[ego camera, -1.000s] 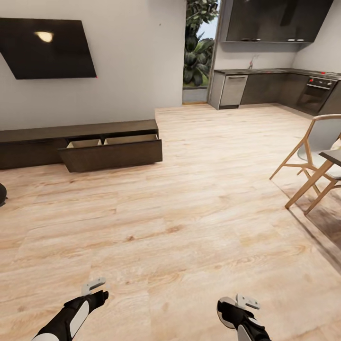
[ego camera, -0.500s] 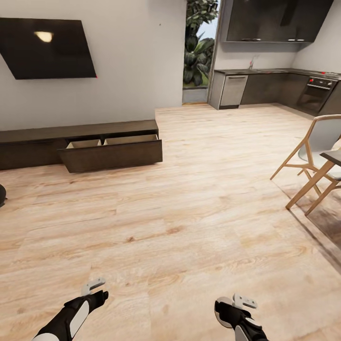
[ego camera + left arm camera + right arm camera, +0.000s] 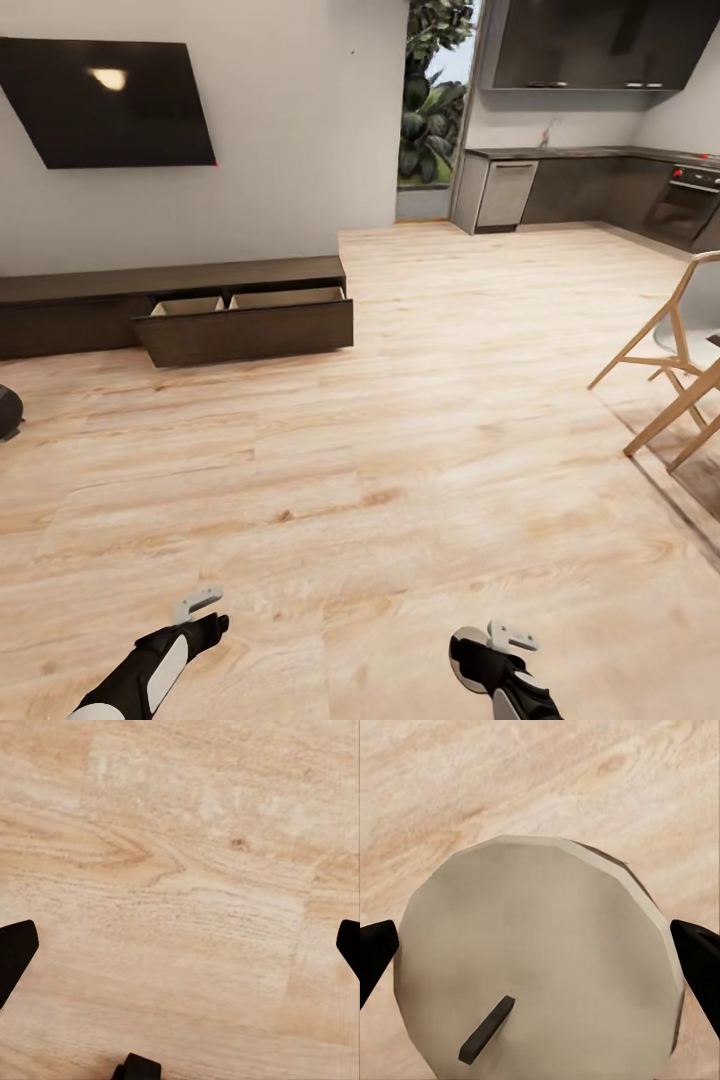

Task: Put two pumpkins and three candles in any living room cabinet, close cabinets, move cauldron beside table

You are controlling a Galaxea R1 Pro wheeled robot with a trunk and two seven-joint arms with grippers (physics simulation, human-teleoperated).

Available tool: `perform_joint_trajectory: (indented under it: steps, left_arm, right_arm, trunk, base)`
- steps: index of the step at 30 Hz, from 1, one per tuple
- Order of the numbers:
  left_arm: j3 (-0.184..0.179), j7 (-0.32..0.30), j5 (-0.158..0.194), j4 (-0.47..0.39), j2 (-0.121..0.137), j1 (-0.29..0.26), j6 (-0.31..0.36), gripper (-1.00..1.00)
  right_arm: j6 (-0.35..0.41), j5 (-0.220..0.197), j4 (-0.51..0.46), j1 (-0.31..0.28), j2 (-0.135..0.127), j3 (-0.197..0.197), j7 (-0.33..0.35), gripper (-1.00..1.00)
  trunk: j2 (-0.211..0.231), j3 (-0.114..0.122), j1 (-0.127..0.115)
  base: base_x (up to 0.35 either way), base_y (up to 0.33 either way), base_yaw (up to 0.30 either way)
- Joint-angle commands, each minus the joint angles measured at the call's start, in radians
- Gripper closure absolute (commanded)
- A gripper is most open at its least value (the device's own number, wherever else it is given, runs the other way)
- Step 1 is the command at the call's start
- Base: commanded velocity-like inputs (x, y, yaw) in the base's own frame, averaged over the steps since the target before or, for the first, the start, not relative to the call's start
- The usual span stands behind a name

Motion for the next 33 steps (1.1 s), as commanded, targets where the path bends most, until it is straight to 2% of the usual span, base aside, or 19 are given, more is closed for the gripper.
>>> perform_joint_trajectory:
  steps: [1, 7, 20, 25, 33]
  left_arm:
    - [0.001, 0.004, 0.011, -0.002, 0.000, 0.000, 0.006, -1.00]
    - [0.001, 0.004, 0.011, -0.002, 0.000, 0.000, 0.005, -1.00]
    - [0.000, 0.006, 0.009, -0.002, -0.001, 0.000, 0.004, -1.00]
    - [0.000, 0.007, 0.009, -0.002, -0.001, 0.000, 0.003, -1.00]
    - [0.000, 0.006, 0.008, -0.002, -0.001, 0.000, 0.003, -1.00]
  right_arm:
    - [0.003, -0.008, -0.002, 0.000, -0.001, 0.008, -0.010, 1.00]
    - [0.003, -0.008, -0.002, 0.000, -0.001, 0.012, -0.010, 1.00]
    - [0.004, -0.008, -0.002, 0.000, -0.001, 0.012, -0.009, 1.00]
    - [0.003, -0.008, -0.002, 0.000, -0.002, 0.012, -0.009, 1.00]
    - [0.004, -0.009, -0.002, 0.001, -0.001, 0.012, -0.009, 1.00]
  trunk:
    - [0.000, 0.000, 0.000]
    - [0.000, 0.004, 0.000]
    - [0.000, 0.012, 0.000]
    - [0.000, 0.015, 0.000]
    - [0.000, 0.016, 0.000]
  base:
    - [0.162, 0.247, 0.248]
    - [0.129, 0.219, 0.263]
    - [0.153, 0.051, 0.269]
    - [0.298, 0.001, 0.265]
    - [0.347, 0.000, 0.053]
